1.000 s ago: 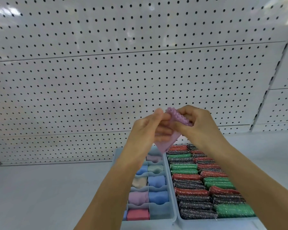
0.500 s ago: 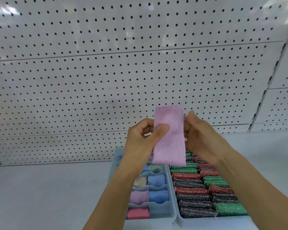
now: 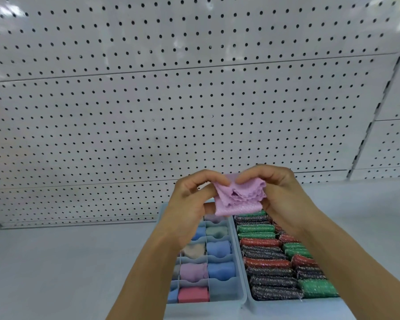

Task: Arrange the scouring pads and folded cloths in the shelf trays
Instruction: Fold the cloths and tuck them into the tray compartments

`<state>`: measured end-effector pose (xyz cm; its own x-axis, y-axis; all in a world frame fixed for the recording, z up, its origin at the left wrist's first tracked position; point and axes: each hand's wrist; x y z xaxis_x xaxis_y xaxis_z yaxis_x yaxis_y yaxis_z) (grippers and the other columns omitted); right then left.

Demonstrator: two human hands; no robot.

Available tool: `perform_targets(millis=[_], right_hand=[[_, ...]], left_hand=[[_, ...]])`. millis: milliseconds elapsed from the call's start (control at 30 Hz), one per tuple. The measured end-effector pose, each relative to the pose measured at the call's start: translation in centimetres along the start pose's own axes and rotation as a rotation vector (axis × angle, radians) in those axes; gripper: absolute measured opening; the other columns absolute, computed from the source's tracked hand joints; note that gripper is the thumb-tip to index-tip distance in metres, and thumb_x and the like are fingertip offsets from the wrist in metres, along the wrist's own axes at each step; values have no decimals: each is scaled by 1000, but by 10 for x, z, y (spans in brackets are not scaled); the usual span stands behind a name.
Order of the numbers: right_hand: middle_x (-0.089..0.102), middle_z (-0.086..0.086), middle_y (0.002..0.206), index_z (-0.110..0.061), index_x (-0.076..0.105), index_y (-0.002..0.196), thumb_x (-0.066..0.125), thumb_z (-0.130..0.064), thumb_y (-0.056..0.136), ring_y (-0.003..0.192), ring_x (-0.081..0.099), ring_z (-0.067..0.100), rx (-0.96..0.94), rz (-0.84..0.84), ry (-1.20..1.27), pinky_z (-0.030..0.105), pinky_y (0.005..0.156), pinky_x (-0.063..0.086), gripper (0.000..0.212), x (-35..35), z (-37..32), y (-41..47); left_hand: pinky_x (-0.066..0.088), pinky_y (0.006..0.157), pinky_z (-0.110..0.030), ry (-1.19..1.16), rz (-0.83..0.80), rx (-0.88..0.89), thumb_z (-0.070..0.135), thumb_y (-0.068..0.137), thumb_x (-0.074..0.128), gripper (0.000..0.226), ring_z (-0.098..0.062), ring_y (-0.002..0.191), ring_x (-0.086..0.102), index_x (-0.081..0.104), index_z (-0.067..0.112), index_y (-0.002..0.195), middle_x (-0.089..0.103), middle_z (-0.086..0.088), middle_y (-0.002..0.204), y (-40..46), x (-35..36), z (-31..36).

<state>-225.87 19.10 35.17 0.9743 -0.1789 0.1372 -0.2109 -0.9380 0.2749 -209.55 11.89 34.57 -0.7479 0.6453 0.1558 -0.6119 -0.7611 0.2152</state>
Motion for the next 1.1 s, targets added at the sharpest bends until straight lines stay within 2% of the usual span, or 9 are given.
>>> perform_targets(millis=[133,200,267,400,533,667,767,900,1100], right_hand=[[67,5,76,-19,75,67,42,20,85,68,58,13,-244,29,-363,18,57,42,54,-1,5,1],[63,6,81,-18,76,73,40,13,81,67,53,8,-353,35,-563,13,55,35,47,-3,8,1],[62,6,87,-14,76,80,40,8,78,73,56,9,-422,24,-666,11,58,37,43,-4,12,1],[63,9,86,-25,75,94,45,0,91,72,59,17,-306,56,-426,25,60,47,39,-2,14,-2],[66,16,95,-26,62,119,56,-29,93,64,61,35,18,34,-125,36,54,52,27,-5,11,-5],[67,15,85,-10,70,94,58,9,86,56,60,28,18,18,-24,29,48,51,24,0,13,-6],[65,18,77,-7,73,83,54,14,82,52,60,22,55,17,121,25,46,51,28,2,14,-8],[63,28,88,-5,73,74,46,18,85,56,60,25,-2,31,27,28,51,51,37,4,19,-9],[69,16,88,-11,72,77,70,-5,84,71,65,29,19,-27,-264,40,70,55,9,7,29,-15]], left_hand=[[56,74,-54,-124,11,-122,18,99,43,25,-26,82,62,67,13,105,65,-8,93,2,-2,-2],[58,75,-48,-53,-23,-194,41,93,57,42,-30,88,65,65,8,116,67,-14,102,2,-2,-5],[59,74,-37,35,-72,-221,31,88,68,39,-31,93,68,65,4,117,70,-17,109,1,-2,-9],[56,86,-52,52,28,-195,5,88,66,23,-37,89,68,66,3,111,70,-19,108,1,-7,-10],[57,79,-56,107,130,-79,1,87,67,18,-37,75,70,65,7,103,68,-9,100,1,-8,-9],[60,66,-44,88,59,33,-5,88,62,23,-36,74,69,69,16,95,65,-3,96,-2,-11,-9],[58,61,-32,-52,-32,3,-4,83,61,25,-24,71,68,72,19,83,68,-3,91,-6,-14,-10],[58,72,-34,-173,-111,-106,13,79,51,21,-25,85,69,72,14,77,70,-5,91,-8,-24,-15],[55,89,-38,196,-83,-110,-1,86,64,24,-21,89,70,64,16,104,64,1,103,-19,-40,-23]])
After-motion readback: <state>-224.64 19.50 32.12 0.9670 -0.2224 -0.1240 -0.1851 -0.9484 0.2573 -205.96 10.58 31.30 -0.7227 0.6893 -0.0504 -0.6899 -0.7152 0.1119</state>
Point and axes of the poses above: each hand's wrist, its own y-axis towards the middle knuckle, its own x-axis out of the palm, z = x × y
